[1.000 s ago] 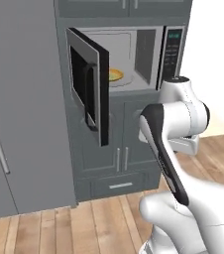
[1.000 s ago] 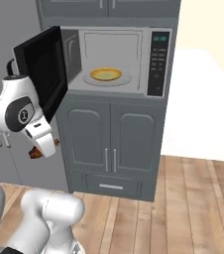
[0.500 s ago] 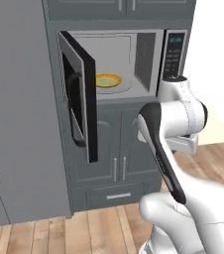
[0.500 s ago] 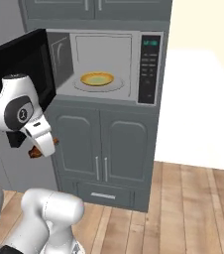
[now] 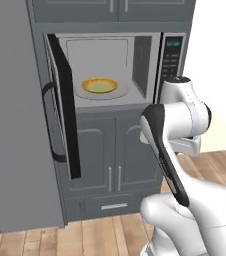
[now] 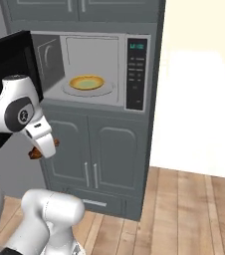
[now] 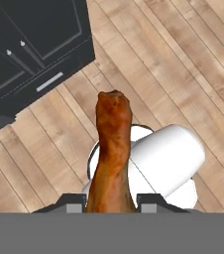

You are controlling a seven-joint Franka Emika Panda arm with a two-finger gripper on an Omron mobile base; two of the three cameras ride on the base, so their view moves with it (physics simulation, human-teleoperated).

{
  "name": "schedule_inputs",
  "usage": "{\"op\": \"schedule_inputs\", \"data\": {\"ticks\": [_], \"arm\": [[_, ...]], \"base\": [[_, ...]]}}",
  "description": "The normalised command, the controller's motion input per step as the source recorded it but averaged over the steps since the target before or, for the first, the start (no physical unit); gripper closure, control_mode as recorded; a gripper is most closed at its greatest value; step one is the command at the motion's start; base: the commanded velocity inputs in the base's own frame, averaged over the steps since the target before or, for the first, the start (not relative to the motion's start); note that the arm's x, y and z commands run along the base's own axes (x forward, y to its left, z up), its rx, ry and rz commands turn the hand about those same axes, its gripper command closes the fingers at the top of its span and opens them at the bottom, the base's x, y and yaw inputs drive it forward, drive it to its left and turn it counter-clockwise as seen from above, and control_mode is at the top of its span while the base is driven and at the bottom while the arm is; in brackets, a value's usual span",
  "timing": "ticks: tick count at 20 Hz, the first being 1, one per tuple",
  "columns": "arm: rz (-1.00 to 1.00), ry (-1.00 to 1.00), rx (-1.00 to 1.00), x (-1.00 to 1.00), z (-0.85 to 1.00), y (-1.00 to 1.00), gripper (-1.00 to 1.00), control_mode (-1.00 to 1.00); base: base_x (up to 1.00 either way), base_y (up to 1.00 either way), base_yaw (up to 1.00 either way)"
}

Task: Pick the chicken drumstick from the counter and place it in the microwave. Then turn on the microwave.

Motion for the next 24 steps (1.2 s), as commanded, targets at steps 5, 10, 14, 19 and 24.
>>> {"op": "schedule_inputs", "data": {"ticks": [5,10,14,19,24], "arm": [[0.00,0.00,0.00,0.00,0.00,0.00,1.00,1.00],[0.00,0.00,0.00,0.00,0.00,0.00,1.00,1.00],[0.00,0.00,0.00,0.00,0.00,0.00,1.00,1.00],[0.00,0.00,0.00,0.00,0.00,0.00,1.00,1.00],[0.00,0.00,0.00,0.00,0.00,0.00,1.00,1.00]], "base": [[0.57,-0.01,0.00],[0.47,0.00,0.00],[0.34,0.00,0.00],[0.30,0.00,-0.07],[0.31,0.08,-0.09]]}}
